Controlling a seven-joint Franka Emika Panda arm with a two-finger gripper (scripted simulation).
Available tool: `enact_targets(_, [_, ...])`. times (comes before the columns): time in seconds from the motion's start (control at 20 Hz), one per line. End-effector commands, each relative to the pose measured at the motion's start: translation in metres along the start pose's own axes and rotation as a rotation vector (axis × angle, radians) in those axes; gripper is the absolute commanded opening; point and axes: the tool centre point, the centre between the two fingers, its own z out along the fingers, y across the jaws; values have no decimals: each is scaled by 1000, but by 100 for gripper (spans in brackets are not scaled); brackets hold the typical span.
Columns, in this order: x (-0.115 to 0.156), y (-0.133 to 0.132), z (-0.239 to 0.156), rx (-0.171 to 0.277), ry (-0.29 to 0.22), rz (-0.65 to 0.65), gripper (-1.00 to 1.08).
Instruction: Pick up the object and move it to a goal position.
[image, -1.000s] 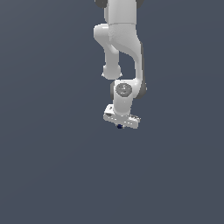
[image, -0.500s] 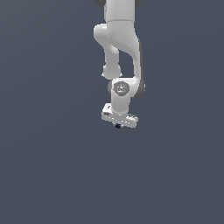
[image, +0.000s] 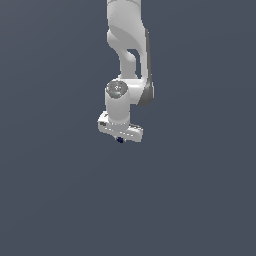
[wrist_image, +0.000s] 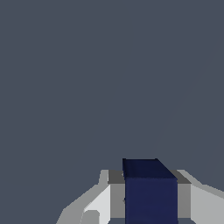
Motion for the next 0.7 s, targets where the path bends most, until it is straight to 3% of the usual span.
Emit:
enact_targets(0.0, [12,22,-20,0,0,0,-100])
enact_targets(0.35, [44,78,-70,0,0,0,-100])
enact_targets(0.65, [61,104,-94,0,0,0,-100])
